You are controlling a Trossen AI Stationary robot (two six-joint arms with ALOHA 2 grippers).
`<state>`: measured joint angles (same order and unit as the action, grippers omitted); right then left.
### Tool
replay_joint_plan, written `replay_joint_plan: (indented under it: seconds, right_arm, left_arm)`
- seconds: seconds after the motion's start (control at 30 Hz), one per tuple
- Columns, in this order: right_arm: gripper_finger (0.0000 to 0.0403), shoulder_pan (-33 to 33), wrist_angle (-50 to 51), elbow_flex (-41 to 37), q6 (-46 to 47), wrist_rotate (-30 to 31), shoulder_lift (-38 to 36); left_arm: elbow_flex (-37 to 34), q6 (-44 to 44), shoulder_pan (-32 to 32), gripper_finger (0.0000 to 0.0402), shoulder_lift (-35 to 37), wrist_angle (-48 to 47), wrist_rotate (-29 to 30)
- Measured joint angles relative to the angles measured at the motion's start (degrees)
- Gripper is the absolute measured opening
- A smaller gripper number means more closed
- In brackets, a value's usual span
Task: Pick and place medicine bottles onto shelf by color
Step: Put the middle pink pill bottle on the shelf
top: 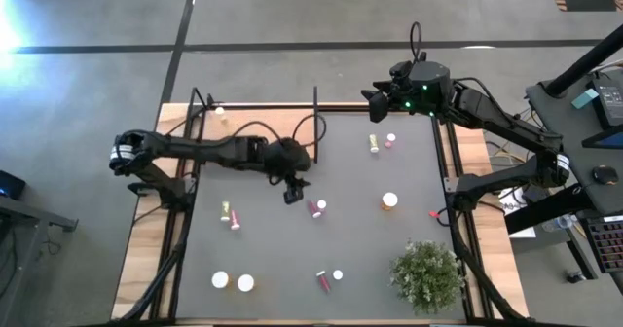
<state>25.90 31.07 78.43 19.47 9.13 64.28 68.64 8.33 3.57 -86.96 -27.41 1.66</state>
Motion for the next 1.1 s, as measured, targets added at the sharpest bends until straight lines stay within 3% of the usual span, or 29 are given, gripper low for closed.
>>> replay_joint_plan:
  seconds: [0.4,0.67,0.9,1.1]
  right_arm:
    - [0.0226,-0.01,0.00,0.00,0.00,0.01,-0.01]
    - [0.0226,0.00,0.02,0.00,0.00,0.00,-0.01]
    - [0.0226,-0.01,0.01,0.00,0.00,0.01,0.01]
    - [0.0226,-0.01,0.00,0.00,0.00,0.01,-0.01]
  left_arm:
    - [-20.46,3.34,-6.62,0.0197,-0.02,45.88,0.14]
    - [-26.62,-0.21,-8.47,0.0197,-1.68,53.71,4.39]
    - [-25.92,-3.69,-10.86,0.0197,-9.08,59.62,5.41]
    - [-25.42,-4.28,-11.56,0.0197,-14.61,66.60,11.28]
